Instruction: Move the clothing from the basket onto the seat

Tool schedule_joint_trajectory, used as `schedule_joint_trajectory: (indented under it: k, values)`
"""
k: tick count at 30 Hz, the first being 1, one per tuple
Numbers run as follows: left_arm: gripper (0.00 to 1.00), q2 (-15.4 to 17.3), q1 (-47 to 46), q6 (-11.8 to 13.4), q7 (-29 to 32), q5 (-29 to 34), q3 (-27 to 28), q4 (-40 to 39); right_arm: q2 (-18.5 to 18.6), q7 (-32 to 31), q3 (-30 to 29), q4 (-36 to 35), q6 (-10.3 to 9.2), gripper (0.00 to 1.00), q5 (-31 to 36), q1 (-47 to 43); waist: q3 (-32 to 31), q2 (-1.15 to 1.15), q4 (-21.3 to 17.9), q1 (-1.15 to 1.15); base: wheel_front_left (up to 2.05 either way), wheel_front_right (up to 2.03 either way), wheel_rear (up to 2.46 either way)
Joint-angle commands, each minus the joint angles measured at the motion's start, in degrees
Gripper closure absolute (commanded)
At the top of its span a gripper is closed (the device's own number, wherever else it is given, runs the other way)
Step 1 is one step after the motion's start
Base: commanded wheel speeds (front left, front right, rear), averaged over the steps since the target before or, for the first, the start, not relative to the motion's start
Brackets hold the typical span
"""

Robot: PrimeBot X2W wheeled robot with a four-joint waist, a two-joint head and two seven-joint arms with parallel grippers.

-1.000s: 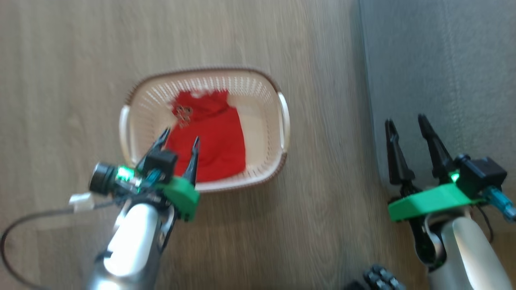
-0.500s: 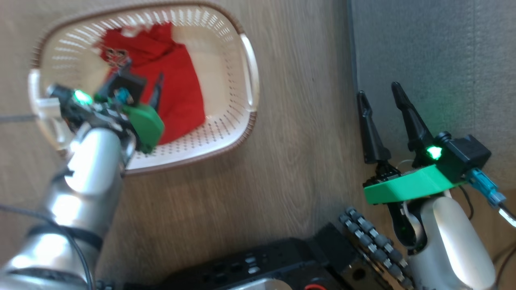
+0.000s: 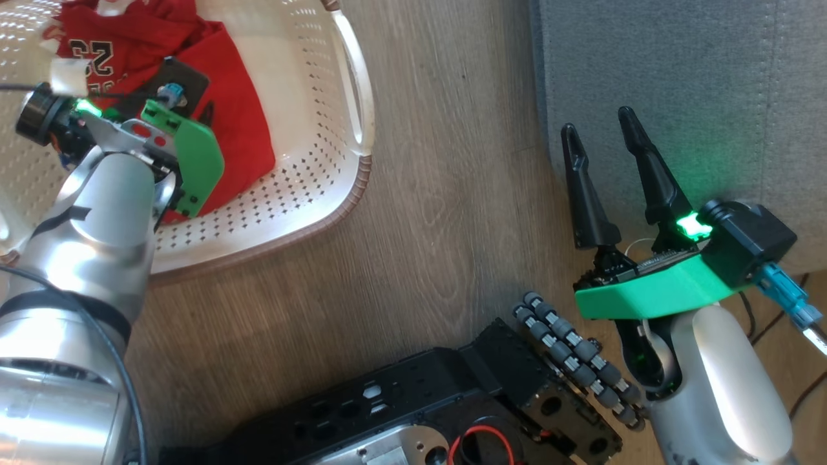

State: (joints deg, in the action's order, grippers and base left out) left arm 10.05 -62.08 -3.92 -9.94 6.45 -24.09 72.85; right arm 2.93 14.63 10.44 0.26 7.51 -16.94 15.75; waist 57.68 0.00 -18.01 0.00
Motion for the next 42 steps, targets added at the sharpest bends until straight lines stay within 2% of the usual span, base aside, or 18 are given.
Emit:
schedule_joint_trajectory:
  k: [1, 8, 13, 27, 28, 30, 42]
  values:
    - [0.0, 2.04, 0.84, 0.1, 1.6, 0.42, 0.43, 0.02, -0.04, 0.37, 0.68, -1.25, -0.02, 0.0, -0.6, -3.73, 0.19, 0.0, -0.27, 0.0, 0.0, 0.0, 0.0]
    - [0.0, 3.96, 0.34, 1.68, 8.37, 1.32, -1.06, 0.89, -0.04, 0.37, 0.92, -1.59, -0.02, 0.0, -1.91, -5.14, 0.74, 0.0, -1.41, 0.0, 0.0, 0.0, 0.0]
    - [0.0, 4.51, 0.37, 0.36, 12.81, 1.68, -2.39, 1.04, -0.05, 0.37, 1.09, -2.27, -0.02, 0.0, -1.16, -5.67, 1.33, 0.0, -1.52, 0.0, 0.0, 0.0, 0.0]
    - [0.0, 4.71, -0.08, 1.73, 18.02, 2.2, -4.86, 1.1, -0.05, 0.37, 0.38, -3.86, -0.02, 0.0, -1.24, -7.06, 2.8, 0.0, -0.79, 0.0, 0.0, 0.0, 0.0]
    - [0.15, 4.84, -0.07, 1.72, 18.57, 2.06, -4.87, 1.1, -0.05, 0.37, 0.34, -3.91, -0.02, 0.0, -1.21, -7.09, 2.88, 0.0, -0.72, 0.0, 0.0, 0.0, 0.0]
    - [1.0, 5.09, -0.07, 1.65, 19.51, 1.71, -4.85, 1.1, -0.05, 0.37, 0.26, -3.96, -0.02, 0.0, -1.18, -7.03, 3.02, 0.0, -0.67, 0.0, 0.0, 0.0, 0.0]
    - [1.0, 5.66, -0.4, 2.88, 16.97, -0.66, -4.56, 1.11, -0.05, 0.37, 0.67, -3.31, -0.02, 0.0, -1.64, -4.55, 2.25, 0.0, -0.65, 0.0, 0.0, 0.0, 0.0]
